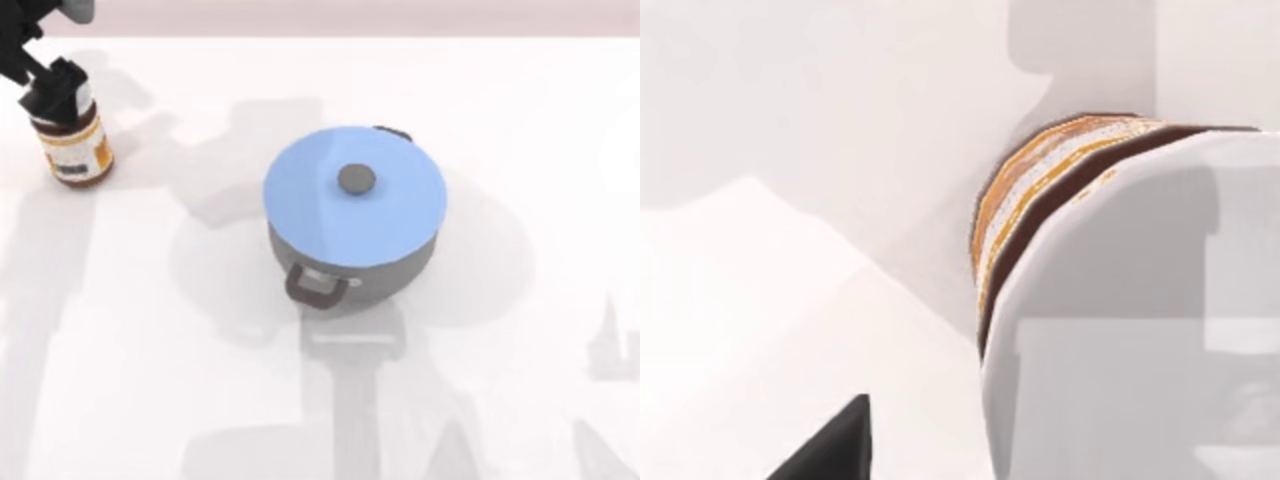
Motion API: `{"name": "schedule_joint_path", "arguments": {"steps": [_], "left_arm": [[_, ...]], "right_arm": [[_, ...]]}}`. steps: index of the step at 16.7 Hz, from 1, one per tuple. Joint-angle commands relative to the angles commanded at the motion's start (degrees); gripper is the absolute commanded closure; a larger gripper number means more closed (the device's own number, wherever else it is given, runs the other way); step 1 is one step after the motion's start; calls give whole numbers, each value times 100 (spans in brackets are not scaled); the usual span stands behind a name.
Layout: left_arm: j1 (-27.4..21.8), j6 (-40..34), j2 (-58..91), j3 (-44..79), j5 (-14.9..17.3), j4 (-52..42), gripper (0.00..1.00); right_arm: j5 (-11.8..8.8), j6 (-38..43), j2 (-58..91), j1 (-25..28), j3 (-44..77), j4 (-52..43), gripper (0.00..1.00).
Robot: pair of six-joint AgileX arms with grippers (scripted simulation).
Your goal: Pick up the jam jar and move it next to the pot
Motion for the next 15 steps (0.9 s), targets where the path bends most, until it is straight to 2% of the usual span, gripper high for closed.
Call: {"name": "schedule_joint_path", "arguments": {"steps": [8, 12, 15], "left_arm": [[-42, -72, -79, -1190, -16, 1132, 0], [-45, -74, -76, -1252, -16, 1194, 0], [-45, -74, -76, -1252, -16, 1194, 23]], "right_arm": [[0, 0, 0, 0, 0, 0, 0], [0, 0, 0, 0, 0, 0, 0], [0, 0, 0, 0, 0, 0, 0]]}}
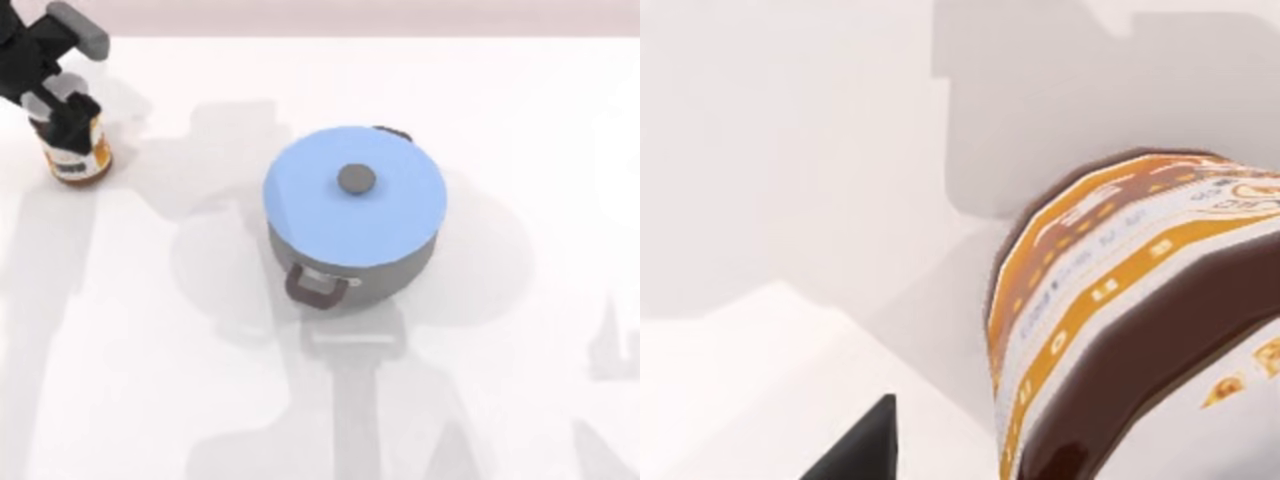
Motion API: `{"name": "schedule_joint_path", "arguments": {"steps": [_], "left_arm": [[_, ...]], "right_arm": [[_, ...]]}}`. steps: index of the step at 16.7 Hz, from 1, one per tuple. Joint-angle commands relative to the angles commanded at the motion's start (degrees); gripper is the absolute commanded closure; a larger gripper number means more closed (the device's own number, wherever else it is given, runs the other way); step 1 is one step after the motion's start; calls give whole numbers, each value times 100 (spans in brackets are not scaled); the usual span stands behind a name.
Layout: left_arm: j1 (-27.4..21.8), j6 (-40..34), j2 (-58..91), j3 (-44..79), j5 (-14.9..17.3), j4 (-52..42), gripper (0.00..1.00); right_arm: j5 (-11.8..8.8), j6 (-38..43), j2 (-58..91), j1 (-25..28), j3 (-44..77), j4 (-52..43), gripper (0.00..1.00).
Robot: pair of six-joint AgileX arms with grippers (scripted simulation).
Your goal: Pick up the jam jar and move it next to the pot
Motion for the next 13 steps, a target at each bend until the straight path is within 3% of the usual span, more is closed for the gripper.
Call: {"name": "schedule_joint_path", "arguments": {"steps": [10, 13], "left_arm": [[0, 0, 0, 0, 0, 0, 98], [0, 0, 0, 0, 0, 0, 100]], "right_arm": [[0, 0, 0, 0, 0, 0, 0], [0, 0, 0, 0, 0, 0, 0]]}}
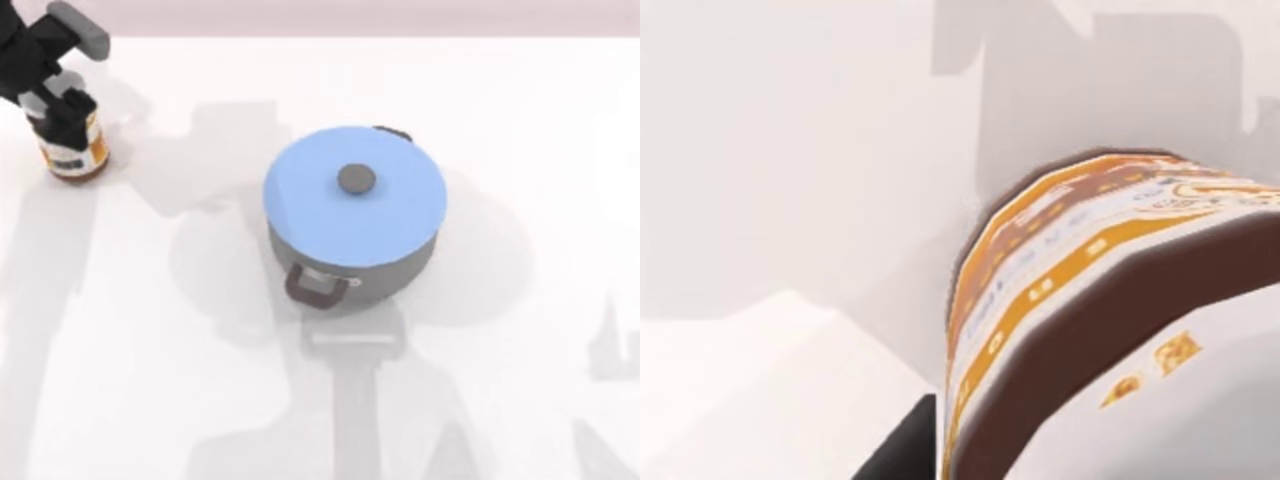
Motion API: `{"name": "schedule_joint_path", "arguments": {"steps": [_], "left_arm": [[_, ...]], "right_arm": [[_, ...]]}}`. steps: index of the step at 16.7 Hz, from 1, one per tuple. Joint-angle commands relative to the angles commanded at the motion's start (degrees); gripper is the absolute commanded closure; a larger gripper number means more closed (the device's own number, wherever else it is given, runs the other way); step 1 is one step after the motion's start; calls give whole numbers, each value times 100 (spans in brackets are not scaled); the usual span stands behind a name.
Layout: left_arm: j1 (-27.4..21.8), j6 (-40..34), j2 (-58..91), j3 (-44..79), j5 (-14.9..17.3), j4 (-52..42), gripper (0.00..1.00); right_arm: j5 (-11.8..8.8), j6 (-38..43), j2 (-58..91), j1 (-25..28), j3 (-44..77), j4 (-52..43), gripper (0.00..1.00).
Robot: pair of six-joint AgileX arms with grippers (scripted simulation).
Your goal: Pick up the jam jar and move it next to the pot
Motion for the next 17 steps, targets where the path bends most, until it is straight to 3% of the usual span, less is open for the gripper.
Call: {"name": "schedule_joint_path", "arguments": {"steps": [8, 17], "left_arm": [[30, 9, -89, -89, -6, -12, 100], [200, 76, -2546, -2254, -24, -258, 100]], "right_arm": [[0, 0, 0, 0, 0, 0, 0], [0, 0, 0, 0, 0, 0, 0]]}}
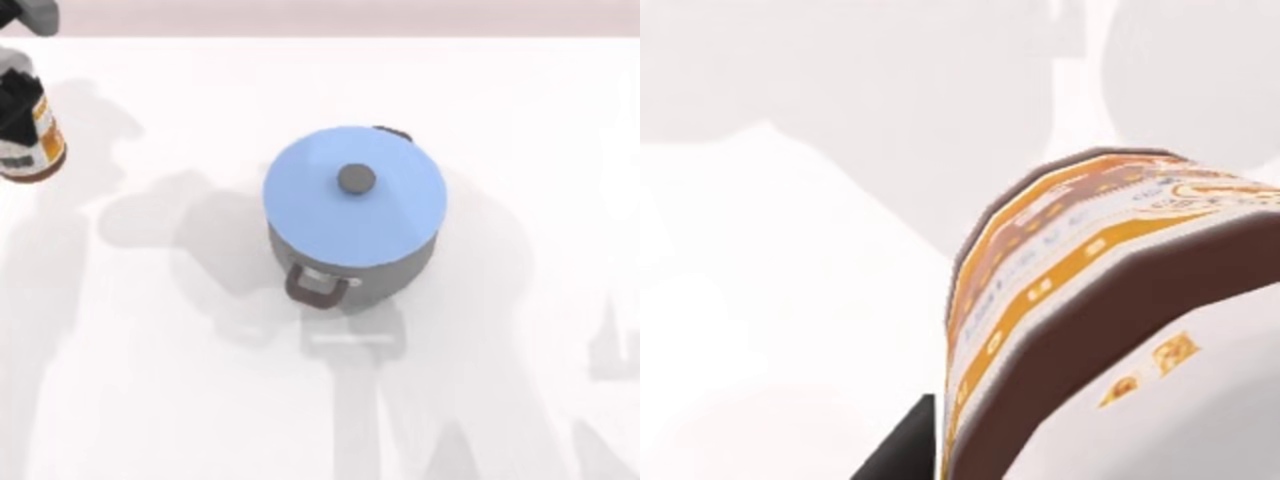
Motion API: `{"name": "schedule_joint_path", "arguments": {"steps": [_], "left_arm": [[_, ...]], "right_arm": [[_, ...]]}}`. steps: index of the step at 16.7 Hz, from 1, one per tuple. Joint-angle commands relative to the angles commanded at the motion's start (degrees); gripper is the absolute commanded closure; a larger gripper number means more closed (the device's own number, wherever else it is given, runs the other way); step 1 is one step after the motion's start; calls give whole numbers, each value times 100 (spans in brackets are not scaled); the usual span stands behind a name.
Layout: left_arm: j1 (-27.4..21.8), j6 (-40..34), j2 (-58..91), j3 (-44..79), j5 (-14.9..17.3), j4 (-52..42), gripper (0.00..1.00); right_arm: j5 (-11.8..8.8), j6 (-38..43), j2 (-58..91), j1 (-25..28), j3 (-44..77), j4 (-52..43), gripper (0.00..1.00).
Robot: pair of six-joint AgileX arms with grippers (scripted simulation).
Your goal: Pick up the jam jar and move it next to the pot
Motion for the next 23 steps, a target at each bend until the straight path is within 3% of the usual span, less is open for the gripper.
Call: {"name": "schedule_joint_path", "arguments": {"steps": [8, 11, 15, 23], "left_arm": [[-1, 6, -319, -315, -3, -36, 100], [-141, -356, -318, -446, -82, 43, 100], [-588, -1664, -363, -803, -325, 339, 100], [-1757, -5383, -667, -1743, -969, 1285, 100]], "right_arm": [[0, 0, 0, 0, 0, 0, 0], [0, 0, 0, 0, 0, 0, 0], [0, 0, 0, 0, 0, 0, 0], [0, 0, 0, 0, 0, 0, 0]]}}
